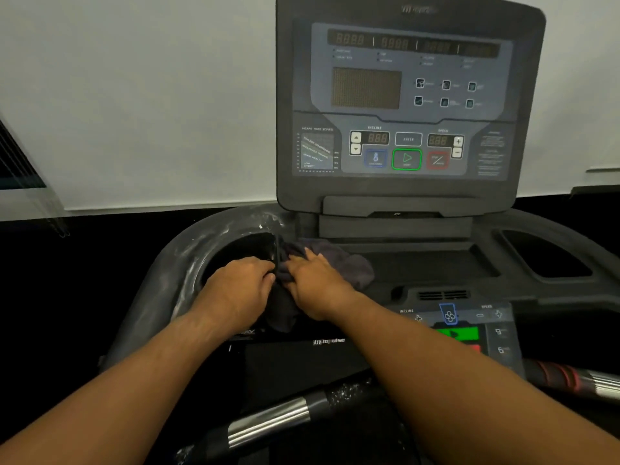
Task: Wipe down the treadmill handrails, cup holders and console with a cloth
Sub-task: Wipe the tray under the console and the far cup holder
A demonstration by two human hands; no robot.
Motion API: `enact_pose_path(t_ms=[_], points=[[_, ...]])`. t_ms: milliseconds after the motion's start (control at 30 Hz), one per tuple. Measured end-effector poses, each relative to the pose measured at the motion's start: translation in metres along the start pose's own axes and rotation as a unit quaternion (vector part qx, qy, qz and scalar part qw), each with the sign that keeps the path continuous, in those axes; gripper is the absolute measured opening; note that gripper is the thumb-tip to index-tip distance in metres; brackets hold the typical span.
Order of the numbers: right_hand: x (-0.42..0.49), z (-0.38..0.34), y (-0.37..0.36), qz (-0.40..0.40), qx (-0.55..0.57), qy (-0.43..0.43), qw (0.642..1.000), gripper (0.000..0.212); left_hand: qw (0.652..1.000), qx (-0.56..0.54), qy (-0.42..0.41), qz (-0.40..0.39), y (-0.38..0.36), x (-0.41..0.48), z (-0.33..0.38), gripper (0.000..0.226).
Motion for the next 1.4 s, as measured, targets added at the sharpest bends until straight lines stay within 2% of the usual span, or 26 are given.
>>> enact_pose_path(t_ms=[133,267,467,567,600,700,800,867,933,1033,1100,1167,1200,1267,1333,1400], points=[[-0.027,-0.01,-0.007,0.031,-0.022,0.014,0.999,0.037,1.0,-0.009,-0.002,0.023,0.0,-0.009,-0.005,0.03],[-0.057,-0.004,-0.005,0.023,0.072,0.043,0.996,0.034,0.999,-0.003,0.022,0.028,0.001,-0.014,-0.013,0.03],[-0.073,0.02,0.045,0.104,0.184,0.034,0.977,0.03,0.997,-0.024,0.033,0.06,0.006,-0.02,0.007,0.029],[-0.098,0.023,0.073,0.142,0.211,0.08,0.964,0.026,0.996,-0.022,0.052,0.068,0.01,-0.023,0.016,0.028],[-0.107,0.019,0.075,0.131,0.21,0.101,0.964,0.022,0.996,-0.017,0.058,0.066,0.01,-0.025,0.018,0.028],[-0.133,0.004,0.045,0.02,0.158,0.153,0.975,0.019,0.994,-0.027,0.1,0.04,-0.002,-0.039,0.019,0.026],[-0.156,-0.003,-0.014,-0.1,0.046,0.162,0.981,0.026,0.99,-0.041,0.126,-0.05,-0.033,-0.063,0.02,0.026],[-0.17,-0.007,-0.044,-0.135,-0.032,0.163,0.977,0.031,0.981,-0.073,0.145,-0.106,-0.051,-0.08,0.024,0.026],[-0.183,-0.011,-0.058,-0.056,-0.14,0.207,0.967,0.04,0.972,-0.112,0.164,-0.124,-0.061,-0.094,0.03,0.027],[-0.194,-0.007,-0.074,0.07,-0.254,0.204,0.943,0.054,0.965,-0.098,0.197,-0.143,-0.069,-0.109,0.042,0.038],[-0.187,-0.009,-0.073,0.08,-0.245,0.182,0.949,0.042,0.962,-0.04,0.207,-0.173,-0.075,-0.117,0.047,0.033],[-0.174,-0.016,-0.063,0.049,-0.22,0.16,0.961,0.027,0.957,-0.012,0.204,-0.204,-0.081,-0.125,0.051,0.019],[-0.166,-0.018,-0.058,0.01,-0.201,0.153,0.967,0.026,0.956,-0.004,0.196,-0.22,-0.085,-0.126,0.052,0.014],[-0.15,-0.018,-0.053,-0.128,-0.167,0.119,0.97,0.035,0.953,0.015,0.177,-0.244,-0.091,-0.129,0.054,0.015],[-0.14,-0.019,-0.051,-0.267,-0.139,0.085,0.95,0.039,0.955,0.04,0.165,-0.243,-0.094,-0.129,0.053,0.024],[-0.135,-0.019,-0.053,-0.346,-0.098,0.062,0.931,0.037,0.958,0.068,0.153,-0.231,-0.096,-0.128,0.052,0.029]])
Point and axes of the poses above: each hand's wrist, its own x-axis towards the middle knuckle, its own y-axis out of the back of the hand, z = x × y, the point moved 7 cm from there along x, towards the middle knuckle, and after that the axes turned 11 degrees about -z, right-handed, at the moved point
